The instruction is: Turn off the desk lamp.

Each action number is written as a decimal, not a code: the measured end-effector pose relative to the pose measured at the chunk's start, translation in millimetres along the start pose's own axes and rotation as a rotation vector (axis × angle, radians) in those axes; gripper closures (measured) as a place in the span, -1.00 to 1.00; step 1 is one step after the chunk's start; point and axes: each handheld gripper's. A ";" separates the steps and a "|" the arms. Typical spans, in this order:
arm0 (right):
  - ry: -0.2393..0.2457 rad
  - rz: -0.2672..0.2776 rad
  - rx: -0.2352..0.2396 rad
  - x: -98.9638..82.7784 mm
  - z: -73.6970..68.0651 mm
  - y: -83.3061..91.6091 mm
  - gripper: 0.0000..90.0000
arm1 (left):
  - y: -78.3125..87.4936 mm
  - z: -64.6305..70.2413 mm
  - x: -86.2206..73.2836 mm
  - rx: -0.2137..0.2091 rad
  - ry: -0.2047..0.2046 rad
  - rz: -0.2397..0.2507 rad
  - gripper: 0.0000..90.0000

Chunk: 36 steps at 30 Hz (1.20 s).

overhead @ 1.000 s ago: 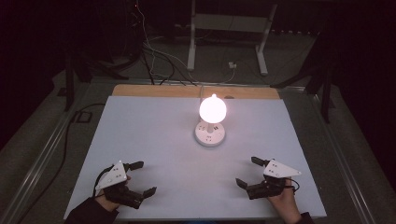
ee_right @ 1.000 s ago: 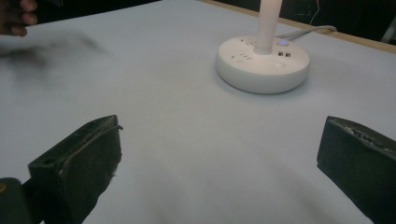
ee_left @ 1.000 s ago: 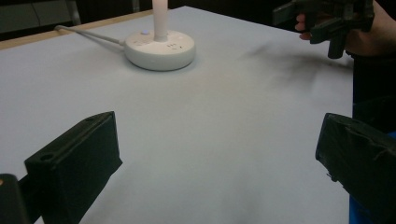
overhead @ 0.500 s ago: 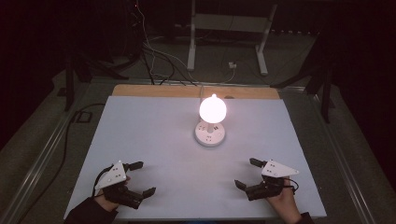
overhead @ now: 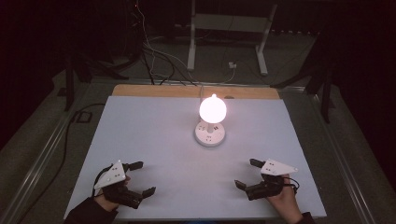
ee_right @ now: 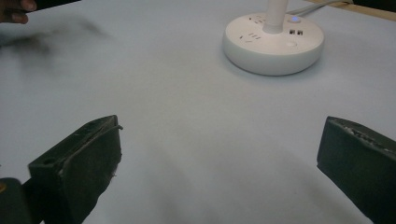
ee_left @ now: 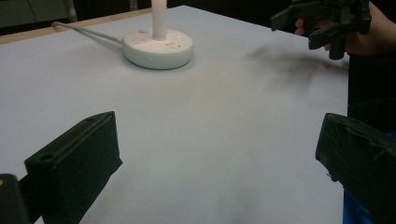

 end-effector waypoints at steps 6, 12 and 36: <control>0.006 0.010 -0.018 4.5 0.5 0.8 -1.00 | 0.1 -0.4 0.2 0.000 0.007 0.002 -0.99; -0.009 0.031 -0.013 11.6 1.6 3.2 -1.00 | -0.4 -0.2 0.1 0.002 0.008 0.000 -0.99; -0.014 0.058 0.002 34.6 13.6 -4.1 -1.00 | -1.1 -0.2 -0.1 -0.001 0.013 -0.001 -0.99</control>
Point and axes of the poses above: each handheld gripper's, and its own axes: y roughly backward along the jaws, x roughly out of its top, z roughly to its right
